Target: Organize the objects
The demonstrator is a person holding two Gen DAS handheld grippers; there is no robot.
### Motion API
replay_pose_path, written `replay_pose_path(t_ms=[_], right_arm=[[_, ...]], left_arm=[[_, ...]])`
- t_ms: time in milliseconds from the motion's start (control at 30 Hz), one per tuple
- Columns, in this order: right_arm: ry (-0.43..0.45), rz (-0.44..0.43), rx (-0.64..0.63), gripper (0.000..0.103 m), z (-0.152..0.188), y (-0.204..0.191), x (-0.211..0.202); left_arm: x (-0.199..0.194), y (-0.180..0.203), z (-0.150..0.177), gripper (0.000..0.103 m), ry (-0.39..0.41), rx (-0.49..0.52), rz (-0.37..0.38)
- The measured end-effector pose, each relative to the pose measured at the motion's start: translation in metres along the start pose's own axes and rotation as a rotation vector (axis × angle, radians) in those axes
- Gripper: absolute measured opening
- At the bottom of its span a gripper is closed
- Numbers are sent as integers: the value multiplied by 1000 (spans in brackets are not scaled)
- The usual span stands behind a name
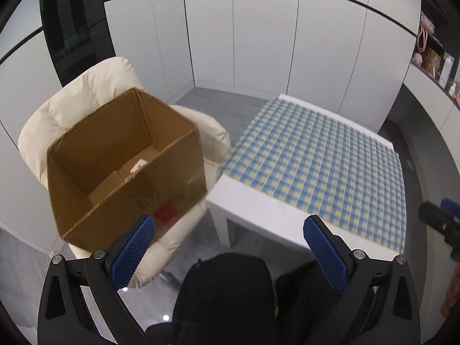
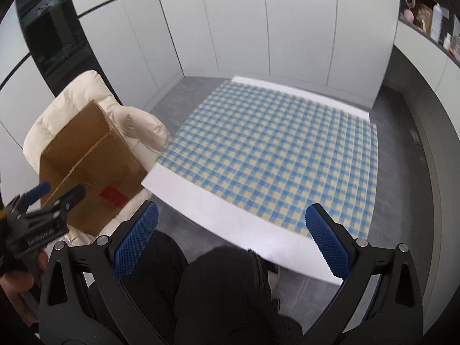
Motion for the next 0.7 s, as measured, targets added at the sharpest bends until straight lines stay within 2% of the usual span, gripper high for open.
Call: replay_pose_path(t_ms=[100,200,267,500,700], right_arm=[[5,22,-3,103,5,-1,-2],[9,45,-19,103,11,-2,-2],[3,45,-19,103,14,-5,0],[32,68,-45,103,14,-18,0],[23,67,-60,103,17,-23,4]], left_arm=[[-4,0,5,103,-2,-6,14],[-14,-4,7,103,33,-11,-16],[-18,-5,8,103,48,-32,-7],[-12,-4,9,103,18,-27,-14],[-13,-6,8,103,34,-46,-23]])
Point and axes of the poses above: each gripper's, at about its wrist camera, not at the fingertips, and x roughly the way its jaws point, y to its right, z to its underside, the point moved 7 cm from there along x, roughly the way its jaws point, and after that the axes turned 7 degrees about -y, right-handed, at the moved point
